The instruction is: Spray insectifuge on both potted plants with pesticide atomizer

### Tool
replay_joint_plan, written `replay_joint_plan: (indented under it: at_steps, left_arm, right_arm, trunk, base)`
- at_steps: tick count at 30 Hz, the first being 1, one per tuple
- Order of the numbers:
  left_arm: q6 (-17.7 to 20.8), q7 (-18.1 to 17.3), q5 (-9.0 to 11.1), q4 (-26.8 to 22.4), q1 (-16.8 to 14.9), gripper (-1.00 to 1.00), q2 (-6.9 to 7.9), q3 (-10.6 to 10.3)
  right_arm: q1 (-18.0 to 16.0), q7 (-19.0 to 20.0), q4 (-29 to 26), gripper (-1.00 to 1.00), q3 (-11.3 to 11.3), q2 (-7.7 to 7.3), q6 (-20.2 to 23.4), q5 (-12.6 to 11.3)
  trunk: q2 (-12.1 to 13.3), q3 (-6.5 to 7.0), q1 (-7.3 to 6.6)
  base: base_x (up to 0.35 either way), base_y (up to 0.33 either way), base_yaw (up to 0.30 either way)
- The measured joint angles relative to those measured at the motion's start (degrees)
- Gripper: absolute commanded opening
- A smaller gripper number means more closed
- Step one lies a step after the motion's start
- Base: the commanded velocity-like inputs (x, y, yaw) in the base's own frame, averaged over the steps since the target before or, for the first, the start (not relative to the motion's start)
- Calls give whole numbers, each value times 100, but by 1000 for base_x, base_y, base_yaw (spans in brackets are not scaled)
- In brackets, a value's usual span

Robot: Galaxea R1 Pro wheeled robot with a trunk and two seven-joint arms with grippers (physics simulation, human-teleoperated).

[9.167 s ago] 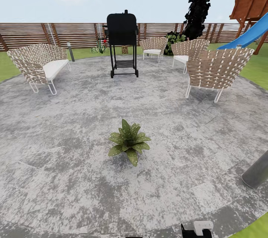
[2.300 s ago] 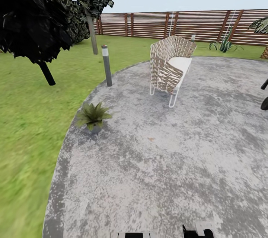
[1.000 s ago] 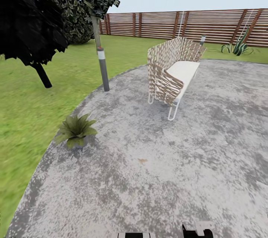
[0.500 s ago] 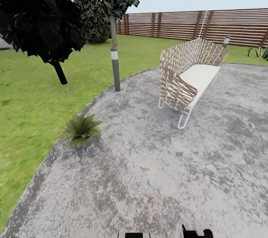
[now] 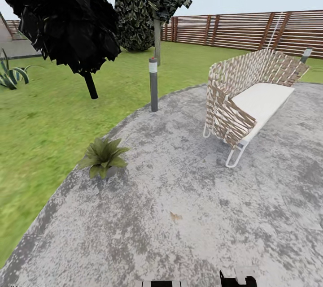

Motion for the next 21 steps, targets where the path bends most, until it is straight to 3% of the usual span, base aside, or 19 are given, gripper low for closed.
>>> replay_joint_plan:
  at_steps: [21]
  left_arm:
    - [-8,0,-2,0,3,-100,0,-1]
  right_arm:
    - [0,0,0,100,0,0,0,2]
  trunk:
    - [0,0,0]
  base:
    - [179,-275,277]
